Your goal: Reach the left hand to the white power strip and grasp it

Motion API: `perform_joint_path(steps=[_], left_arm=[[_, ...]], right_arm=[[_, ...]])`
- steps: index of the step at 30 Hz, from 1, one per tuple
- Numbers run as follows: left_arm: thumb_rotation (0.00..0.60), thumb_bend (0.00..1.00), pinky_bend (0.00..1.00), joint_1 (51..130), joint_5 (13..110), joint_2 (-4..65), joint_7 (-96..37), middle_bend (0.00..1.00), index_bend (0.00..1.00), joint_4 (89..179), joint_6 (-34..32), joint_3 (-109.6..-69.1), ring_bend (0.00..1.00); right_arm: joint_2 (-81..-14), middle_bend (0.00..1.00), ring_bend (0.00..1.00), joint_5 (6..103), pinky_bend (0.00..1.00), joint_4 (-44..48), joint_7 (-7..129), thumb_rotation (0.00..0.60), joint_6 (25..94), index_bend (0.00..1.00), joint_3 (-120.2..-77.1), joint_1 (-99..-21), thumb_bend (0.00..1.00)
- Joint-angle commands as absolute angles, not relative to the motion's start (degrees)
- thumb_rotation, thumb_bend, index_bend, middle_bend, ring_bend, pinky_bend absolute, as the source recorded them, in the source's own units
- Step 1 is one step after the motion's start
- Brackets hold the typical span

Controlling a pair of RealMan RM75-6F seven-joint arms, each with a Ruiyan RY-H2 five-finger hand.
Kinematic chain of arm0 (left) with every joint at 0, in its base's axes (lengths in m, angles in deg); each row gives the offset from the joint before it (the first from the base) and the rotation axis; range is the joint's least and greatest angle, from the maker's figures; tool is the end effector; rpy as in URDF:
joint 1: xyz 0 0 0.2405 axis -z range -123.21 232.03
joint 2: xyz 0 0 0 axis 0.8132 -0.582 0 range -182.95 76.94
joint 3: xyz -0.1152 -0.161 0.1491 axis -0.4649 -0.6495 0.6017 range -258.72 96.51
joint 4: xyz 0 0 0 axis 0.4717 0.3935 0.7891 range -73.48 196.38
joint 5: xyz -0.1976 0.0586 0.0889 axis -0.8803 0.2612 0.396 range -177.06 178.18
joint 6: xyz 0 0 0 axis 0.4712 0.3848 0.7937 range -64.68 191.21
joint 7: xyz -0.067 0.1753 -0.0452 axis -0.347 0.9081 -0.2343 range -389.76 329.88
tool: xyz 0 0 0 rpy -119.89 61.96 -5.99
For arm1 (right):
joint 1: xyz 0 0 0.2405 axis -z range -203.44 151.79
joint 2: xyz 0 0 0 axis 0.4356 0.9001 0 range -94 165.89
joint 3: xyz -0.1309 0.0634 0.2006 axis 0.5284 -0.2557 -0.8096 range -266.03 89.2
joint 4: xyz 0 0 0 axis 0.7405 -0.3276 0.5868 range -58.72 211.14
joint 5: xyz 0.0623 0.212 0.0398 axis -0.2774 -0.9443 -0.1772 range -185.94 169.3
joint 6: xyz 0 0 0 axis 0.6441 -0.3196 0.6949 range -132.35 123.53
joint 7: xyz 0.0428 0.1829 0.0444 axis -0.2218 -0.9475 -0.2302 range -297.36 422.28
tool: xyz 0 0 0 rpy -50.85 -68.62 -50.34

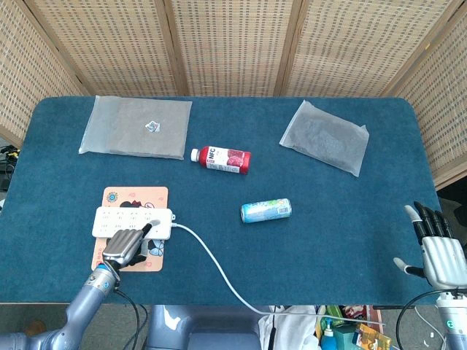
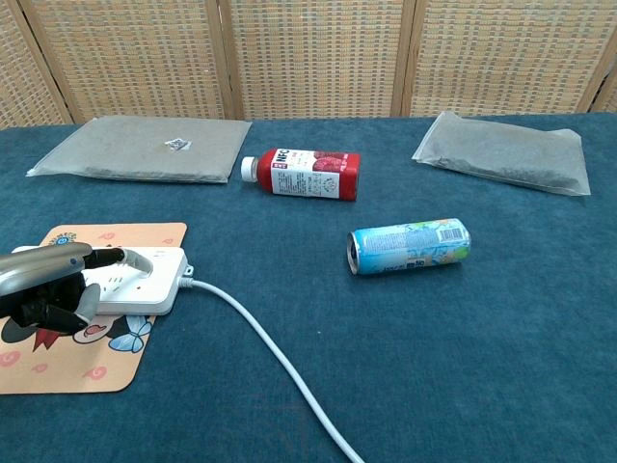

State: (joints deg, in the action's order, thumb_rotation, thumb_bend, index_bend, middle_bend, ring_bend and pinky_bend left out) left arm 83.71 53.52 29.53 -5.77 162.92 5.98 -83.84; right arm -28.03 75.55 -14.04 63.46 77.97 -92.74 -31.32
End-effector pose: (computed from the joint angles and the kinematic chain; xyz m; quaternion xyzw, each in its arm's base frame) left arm -0.2073 0.2834 -0.0557 -0.6931 -0.5391 -0.2654 0.3981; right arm -0.3216 -0.2404 0.1464 0.5974 -0.3825 0.3653 0.6028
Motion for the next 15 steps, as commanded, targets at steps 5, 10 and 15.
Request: perform_joint_path(steps=[5,10,15], left_arm=[[0.6,1.0,1.0,84.07,52.92,30.12,-5.57,1.0,0.17,162.14,5.77,-83.41,1.0],[0.6,1.0,1.0,84.22,52.19,30.69,-5.65,1.0,0.19,161.29,5.9,-82.97,1.0],[0.6,1.0,1.0,84.01,52.44,30.92,-6.83,1.0,0.19,160.63,6.04,-82.52,1.0]], right_arm=[[-27.99,0.0,0.0,75.46,0.0,-14.01,63.32,0.6,77.89,0.0,-92.74,-31.34,0.0],[-27.98,0.0,0.0,75.53,0.0,-14.01,63.23,0.6,78.01,0.0,-92.73,-31.3,0.0],[-27.95,0.0,0.0,75.56,0.0,-14.1,63.35,0.6,78.1,0.0,-92.73,-31.29,0.0]])
